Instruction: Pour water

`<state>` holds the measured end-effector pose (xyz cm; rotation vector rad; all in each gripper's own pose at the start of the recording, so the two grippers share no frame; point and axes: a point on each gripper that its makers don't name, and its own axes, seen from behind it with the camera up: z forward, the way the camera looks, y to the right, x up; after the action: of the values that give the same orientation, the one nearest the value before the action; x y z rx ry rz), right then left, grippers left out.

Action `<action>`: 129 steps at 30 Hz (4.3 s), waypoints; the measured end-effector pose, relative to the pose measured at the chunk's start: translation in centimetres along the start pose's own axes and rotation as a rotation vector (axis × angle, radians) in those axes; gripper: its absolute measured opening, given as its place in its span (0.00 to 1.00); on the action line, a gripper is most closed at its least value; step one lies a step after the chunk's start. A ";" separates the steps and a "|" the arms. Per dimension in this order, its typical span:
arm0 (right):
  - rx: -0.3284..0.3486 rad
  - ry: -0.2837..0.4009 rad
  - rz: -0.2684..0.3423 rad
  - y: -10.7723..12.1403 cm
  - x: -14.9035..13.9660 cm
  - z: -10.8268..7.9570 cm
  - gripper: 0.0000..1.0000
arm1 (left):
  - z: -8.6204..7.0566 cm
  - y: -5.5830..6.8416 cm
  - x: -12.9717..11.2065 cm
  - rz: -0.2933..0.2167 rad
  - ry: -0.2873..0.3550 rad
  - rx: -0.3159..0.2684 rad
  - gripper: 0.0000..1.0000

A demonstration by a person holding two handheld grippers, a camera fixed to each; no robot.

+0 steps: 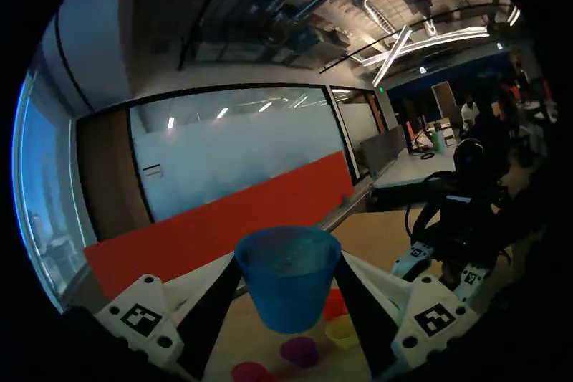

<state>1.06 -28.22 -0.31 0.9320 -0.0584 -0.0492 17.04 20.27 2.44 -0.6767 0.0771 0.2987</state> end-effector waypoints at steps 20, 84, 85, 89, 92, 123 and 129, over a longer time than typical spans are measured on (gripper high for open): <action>-0.002 0.001 0.004 -0.1 0.1 0.0 0.91 | 0.1 -0.4 -0.1 -0.268 0.026 -0.044 0.86; -0.143 -0.161 0.069 7.3 -3.9 -7.4 0.91 | -0.9 4.3 -19.1 -0.170 -0.366 -0.108 0.88; -0.142 -0.166 0.071 7.4 -4.1 -7.5 0.91 | -0.8 4.4 -19.3 -0.168 -0.373 -0.109 0.88; -0.135 -0.194 0.078 7.6 -4.8 -7.6 0.91 | -0.7 4.8 -20.4 -0.156 -0.402 -0.117 0.87; -0.135 -0.217 0.074 7.8 -5.4 -7.7 0.91 | -0.8 5.2 -21.3 -0.146 -0.428 -0.130 0.88; -0.110 -0.444 0.057 8.8 -11.7 -8.1 0.92 | -0.9 8.4 -28.7 -0.054 -0.662 -0.263 0.87; -0.109 -0.469 0.055 8.9 -12.6 -8.1 0.91 | -0.9 8.6 -29.7 -0.060 -0.679 -0.266 0.88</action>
<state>-10.81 -15.55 1.63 0.7941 -0.5112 -0.2171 -13.83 18.72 1.54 -0.8072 -0.6393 0.4722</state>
